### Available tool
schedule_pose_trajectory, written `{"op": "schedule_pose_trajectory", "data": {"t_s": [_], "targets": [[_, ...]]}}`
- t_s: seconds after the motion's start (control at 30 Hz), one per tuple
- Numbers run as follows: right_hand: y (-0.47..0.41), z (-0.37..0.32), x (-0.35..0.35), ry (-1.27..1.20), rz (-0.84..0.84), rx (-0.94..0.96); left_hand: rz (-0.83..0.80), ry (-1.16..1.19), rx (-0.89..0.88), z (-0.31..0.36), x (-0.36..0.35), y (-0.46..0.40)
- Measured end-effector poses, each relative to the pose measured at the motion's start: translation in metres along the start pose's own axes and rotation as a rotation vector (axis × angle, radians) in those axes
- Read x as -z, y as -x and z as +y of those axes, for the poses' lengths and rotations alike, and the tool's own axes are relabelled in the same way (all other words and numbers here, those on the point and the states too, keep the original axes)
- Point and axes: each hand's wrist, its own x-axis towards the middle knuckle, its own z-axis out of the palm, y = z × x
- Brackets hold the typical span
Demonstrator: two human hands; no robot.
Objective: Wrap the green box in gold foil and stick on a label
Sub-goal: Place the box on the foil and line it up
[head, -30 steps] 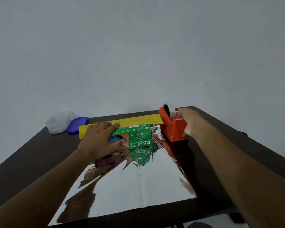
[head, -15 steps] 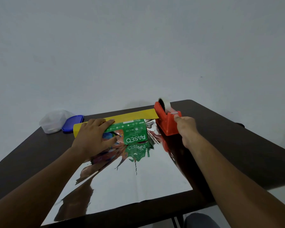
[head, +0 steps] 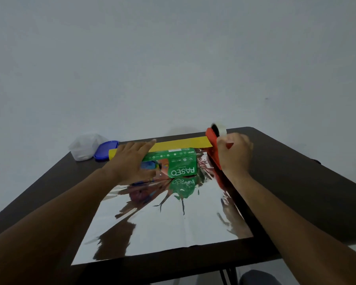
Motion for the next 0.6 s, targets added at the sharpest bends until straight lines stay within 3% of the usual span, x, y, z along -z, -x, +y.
{"op": "schedule_pose_trajectory", "data": {"t_s": [0.1,0.23,0.43,0.6], "targets": [[-0.003,-0.037,-0.014,-0.197,-0.15,0.128,0.096,0.039,0.031,-0.013,0.008,0.012],[-0.005,-0.09,-0.037,-0.321,-0.519,0.163,0.087,0.073,0.117,-0.032,0.01,0.036],[-0.013,-0.153,-0.069,-0.059,-1.166,0.208,0.06,0.139,0.176,-0.038,-0.003,0.057],[-0.025,-0.176,-0.098,0.144,-1.267,0.184,0.104,0.235,0.182,-0.034,-0.01,0.061]]}}
